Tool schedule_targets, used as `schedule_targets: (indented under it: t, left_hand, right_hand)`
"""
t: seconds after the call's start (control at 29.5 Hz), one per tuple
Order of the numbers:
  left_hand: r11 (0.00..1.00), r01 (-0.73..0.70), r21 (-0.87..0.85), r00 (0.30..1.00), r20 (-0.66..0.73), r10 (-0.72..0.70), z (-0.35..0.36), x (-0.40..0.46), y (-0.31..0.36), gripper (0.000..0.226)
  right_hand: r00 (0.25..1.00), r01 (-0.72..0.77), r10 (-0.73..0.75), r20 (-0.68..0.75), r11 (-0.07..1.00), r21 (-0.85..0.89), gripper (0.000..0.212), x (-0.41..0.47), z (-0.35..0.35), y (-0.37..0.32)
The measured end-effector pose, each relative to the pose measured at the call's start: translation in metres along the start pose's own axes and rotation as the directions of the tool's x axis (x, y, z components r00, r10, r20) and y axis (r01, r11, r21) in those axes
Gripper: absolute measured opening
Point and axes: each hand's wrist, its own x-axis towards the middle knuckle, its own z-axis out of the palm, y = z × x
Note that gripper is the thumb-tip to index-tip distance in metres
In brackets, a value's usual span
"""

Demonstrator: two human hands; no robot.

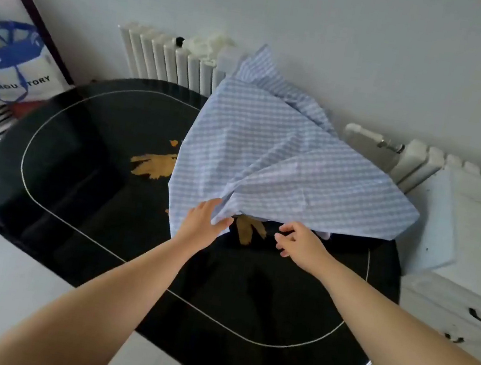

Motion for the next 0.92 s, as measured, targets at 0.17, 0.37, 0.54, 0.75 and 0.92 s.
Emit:
schedule_targets:
  t: [0.17, 0.37, 0.54, 0.75, 0.92]
  left_hand:
    - [0.976, -0.099, 0.193, 0.995, 0.007, 0.099, 0.026, 0.021, -0.018, 0.041]
    - [0.957, -0.235, 0.171, 0.972, 0.032, 0.233, 0.056, 0.005, -0.029, 0.028]
    - [0.937, -0.305, 0.171, 0.913, 0.331, 0.237, 0.090, -0.058, -0.057, 0.024]
    - [0.946, -0.221, 0.238, 0.770, 0.638, 0.019, 0.089, -0.098, -0.063, 0.027]
    - [0.973, 0.225, -0.053, 0.921, 0.338, -0.194, 0.048, -0.090, -0.072, 0.024]
  right_hand:
    - [0.999, -0.003, -0.004, -0.047, 0.988, -0.154, 0.042, 0.018, 0.041, 0.006]
    - [0.947, 0.209, -0.286, -0.147, 0.894, -0.397, 0.036, 0.026, 0.056, 0.003]
    - [0.943, 0.222, -0.334, -0.004, 0.637, -0.739, 0.062, 0.040, 0.058, -0.008]
    - [0.967, 0.247, -0.003, 0.253, 0.231, -0.941, 0.054, 0.059, 0.067, 0.007]
    - [0.983, 0.152, 0.025, 0.181, 0.438, -0.886, 0.019, 0.036, 0.089, 0.038]
